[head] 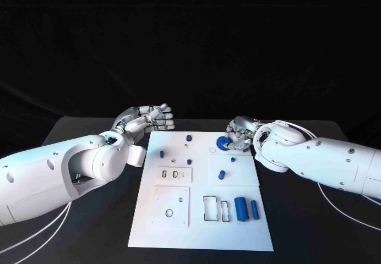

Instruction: Assemble the parts on the task board

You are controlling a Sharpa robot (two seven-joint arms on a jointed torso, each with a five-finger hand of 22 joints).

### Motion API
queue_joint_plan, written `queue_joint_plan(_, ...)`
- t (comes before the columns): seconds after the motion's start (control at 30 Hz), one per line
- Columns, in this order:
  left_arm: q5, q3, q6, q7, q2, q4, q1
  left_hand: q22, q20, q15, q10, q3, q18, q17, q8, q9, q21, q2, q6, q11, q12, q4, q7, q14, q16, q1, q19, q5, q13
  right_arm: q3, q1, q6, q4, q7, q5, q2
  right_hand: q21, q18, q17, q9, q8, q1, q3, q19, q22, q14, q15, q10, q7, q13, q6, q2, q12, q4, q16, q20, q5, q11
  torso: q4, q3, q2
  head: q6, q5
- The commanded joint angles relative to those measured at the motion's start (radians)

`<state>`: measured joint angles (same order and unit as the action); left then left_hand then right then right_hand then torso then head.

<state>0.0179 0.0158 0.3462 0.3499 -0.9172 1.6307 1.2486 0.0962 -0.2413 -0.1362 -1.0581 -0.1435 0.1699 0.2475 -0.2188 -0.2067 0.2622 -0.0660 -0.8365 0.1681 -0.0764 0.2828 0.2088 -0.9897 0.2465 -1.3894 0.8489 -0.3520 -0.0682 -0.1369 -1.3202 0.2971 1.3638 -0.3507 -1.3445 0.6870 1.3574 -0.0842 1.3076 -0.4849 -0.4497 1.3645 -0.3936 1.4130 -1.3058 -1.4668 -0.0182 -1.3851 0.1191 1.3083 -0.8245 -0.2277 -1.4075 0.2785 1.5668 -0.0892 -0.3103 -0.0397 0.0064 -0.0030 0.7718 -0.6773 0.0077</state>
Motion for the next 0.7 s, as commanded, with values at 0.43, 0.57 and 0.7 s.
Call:
queue_joint_plan(0.43,-0.001,-0.001,-0.022,0.001,0.007,-0.007,0.001,-0.002,-0.003,0.001,-0.006,0.002,0.011,0.003,0.004,0.001,-0.005,0.006,-0.002,0.004,0.006,-0.004,0.003,0.006,-0.005,0.003,-0.004,-0.002,-0.002,0.001,-0.003,0.145,0.095,-0.014,-0.245,-0.019,0.017,0.02,0.263,0.006,0.006,-0.006,-0.041,0.015,-0.02,-0.104,-0.011,-0.014,-0.004,0.026,-0.021,-0.011,-0.011,-0.011,0.004,0.01,0.01,0.003,0.0002,-0.0009,-0.001,0.012,-0.001)
queue_joint_plan(0.57,-0.002,-0.001,-0.022,0.001,0.009,-0.009,0.001,-0.002,-0.003,0.001,-0.006,0.001,0.011,0.003,0.004,0.001,-0.005,0.007,-0.002,0.004,0.006,-0.004,0.003,0.006,-0.005,0.002,-0.004,-0.002,-0.002,0.0,-0.001,0.155,0.093,-0.016,-0.284,-0.056,0.016,0.02,0.263,0.01,0.012,-0.007,-0.05,0.014,-0.02,-0.104,-0.011,-0.014,-0.003,0.026,-0.019,-0.014,-0.01,-0.012,0.004,0.01,0.013,0.003,0.0002,0.0004,0.0,0.013,0.001)
queue_joint_plan(0.7,-0.002,-0.001,-0.024,0.001,0.011,-0.009,0.001,-0.002,-0.003,0.001,-0.006,0.001,0.011,0.003,0.004,0.001,-0.005,0.007,-0.002,0.004,0.006,-0.004,0.003,0.006,-0.005,0.002,-0.004,-0.002,-0.002,-0.003,0.007,0.158,0.08,-0.02,-0.324,-0.098,0.016,0.02,0.263,0.011,0.013,-0.007,-0.053,0.014,-0.02,-0.104,-0.011,-0.014,-0.002,0.026,-0.019,-0.015,-0.01,-0.012,0.004,0.011,0.013,0.003,0.002,0.0001,0.002,0.012,0.0)
